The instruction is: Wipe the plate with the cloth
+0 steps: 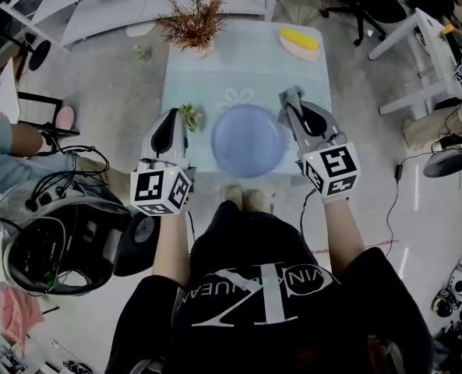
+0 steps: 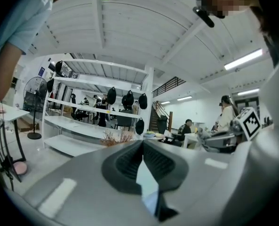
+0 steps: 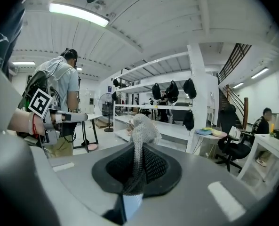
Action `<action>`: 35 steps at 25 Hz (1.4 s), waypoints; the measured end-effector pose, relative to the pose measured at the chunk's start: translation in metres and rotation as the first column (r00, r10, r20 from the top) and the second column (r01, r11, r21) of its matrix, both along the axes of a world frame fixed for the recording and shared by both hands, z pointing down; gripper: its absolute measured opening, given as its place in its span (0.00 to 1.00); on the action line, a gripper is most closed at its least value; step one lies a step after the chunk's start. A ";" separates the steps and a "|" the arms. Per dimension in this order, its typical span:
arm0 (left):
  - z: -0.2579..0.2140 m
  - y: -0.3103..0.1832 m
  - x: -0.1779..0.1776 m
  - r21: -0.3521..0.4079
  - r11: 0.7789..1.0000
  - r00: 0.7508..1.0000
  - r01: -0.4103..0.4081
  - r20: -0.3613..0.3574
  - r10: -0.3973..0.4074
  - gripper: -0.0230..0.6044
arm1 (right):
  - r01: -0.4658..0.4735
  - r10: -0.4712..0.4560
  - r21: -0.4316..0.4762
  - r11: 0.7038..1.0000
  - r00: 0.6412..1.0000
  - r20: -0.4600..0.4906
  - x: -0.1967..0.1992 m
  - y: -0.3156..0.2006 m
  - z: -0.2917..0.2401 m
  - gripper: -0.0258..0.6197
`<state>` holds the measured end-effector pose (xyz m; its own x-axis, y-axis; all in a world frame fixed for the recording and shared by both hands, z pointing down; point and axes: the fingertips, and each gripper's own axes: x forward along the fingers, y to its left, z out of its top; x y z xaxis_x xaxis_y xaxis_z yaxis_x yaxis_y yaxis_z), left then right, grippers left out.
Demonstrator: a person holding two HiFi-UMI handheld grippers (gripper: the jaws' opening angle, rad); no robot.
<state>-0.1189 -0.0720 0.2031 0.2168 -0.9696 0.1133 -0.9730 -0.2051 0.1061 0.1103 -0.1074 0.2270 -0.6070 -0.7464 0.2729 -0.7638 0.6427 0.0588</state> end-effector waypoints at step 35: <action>-0.052 0.005 -0.017 0.074 0.997 0.999 0.020 0.044 -0.023 0.04 | -0.056 0.043 0.104 0.993 0.991 0.124 0.007 0.000 -0.068 0.09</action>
<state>-0.1358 -0.0672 0.1512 0.1921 -0.9801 0.0502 -0.9807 -0.1898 0.0477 0.1169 -0.1075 0.1590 -0.5921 -0.7975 0.1161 -0.8004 0.5987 0.0304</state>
